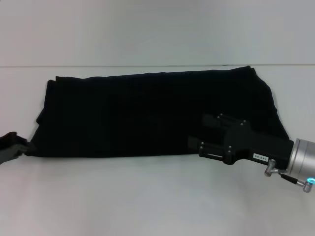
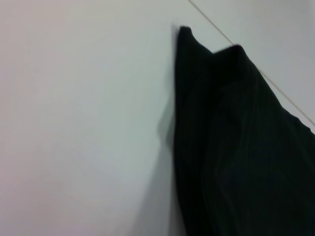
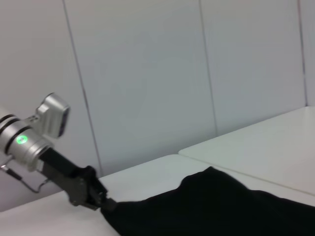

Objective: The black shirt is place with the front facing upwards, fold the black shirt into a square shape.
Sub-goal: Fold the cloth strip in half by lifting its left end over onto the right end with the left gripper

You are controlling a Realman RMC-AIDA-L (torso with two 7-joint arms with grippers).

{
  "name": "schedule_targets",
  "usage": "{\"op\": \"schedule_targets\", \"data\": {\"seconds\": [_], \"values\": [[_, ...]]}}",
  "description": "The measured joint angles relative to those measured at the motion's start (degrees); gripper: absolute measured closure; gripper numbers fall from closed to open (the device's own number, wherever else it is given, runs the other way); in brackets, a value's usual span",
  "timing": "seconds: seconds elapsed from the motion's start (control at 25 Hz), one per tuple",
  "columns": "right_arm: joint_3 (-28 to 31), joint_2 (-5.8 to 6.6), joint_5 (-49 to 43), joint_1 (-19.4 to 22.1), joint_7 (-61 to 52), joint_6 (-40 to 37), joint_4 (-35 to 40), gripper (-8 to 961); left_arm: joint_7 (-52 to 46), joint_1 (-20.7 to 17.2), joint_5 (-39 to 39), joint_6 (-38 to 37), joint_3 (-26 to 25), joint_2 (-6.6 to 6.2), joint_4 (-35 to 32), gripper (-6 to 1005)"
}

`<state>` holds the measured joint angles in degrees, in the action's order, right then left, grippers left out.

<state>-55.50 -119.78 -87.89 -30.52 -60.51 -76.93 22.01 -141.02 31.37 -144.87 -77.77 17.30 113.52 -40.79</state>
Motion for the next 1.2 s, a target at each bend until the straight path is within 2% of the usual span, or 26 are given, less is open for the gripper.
{"op": "schedule_targets", "data": {"seconds": [0.32, 0.56, 0.96, 1.2], "values": [[2.4, 0.02, 0.0, 1.0, 0.0, -0.3, 0.1, 111, 1.7, -0.5, -5.1, -3.2, -8.5, -2.06, -1.7, 948], [2.8, 0.07, 0.0, 1.1, 0.0, -0.3, 0.1, 115, 0.9, -0.7, -5.4, -4.6, -9.1, -2.16, -1.6, 947], [2.8, 0.09, 0.0, 1.1, -0.1, -0.5, 0.1, 115, -6.4, -0.9, -3.7, -12.9, -11.5, -2.16, -1.2, 935], [2.8, 0.08, 0.0, 0.9, -0.1, -0.4, 0.1, 115, -11.2, -2.6, -3.7, -12.3, -11.7, -1.55, -0.4, 726]]}}
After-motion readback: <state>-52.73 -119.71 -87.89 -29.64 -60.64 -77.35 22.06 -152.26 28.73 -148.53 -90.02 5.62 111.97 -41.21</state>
